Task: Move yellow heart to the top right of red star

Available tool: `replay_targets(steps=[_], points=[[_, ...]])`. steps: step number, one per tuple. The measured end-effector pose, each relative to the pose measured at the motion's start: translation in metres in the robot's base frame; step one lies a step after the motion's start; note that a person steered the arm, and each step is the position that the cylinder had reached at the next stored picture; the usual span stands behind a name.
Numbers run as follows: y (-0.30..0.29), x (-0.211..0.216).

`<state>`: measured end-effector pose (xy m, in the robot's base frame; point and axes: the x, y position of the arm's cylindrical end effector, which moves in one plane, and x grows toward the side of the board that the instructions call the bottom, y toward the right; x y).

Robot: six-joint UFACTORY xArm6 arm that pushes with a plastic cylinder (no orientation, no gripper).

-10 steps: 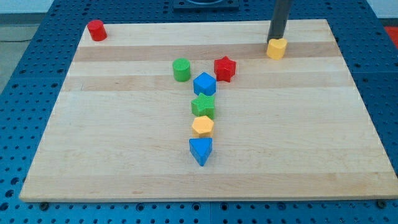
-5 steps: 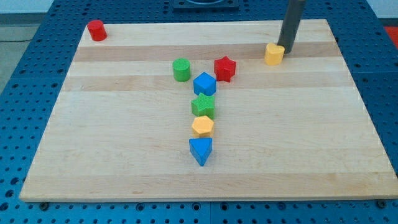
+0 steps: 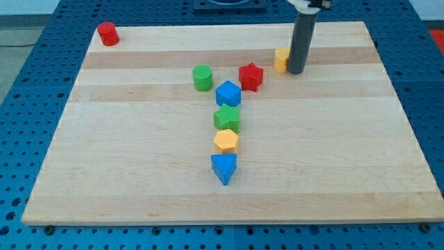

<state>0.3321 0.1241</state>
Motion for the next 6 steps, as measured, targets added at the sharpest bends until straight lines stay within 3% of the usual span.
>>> replay_targets(steps=[5, 6], points=[[-0.010, -0.006], [0.016, -0.014]])
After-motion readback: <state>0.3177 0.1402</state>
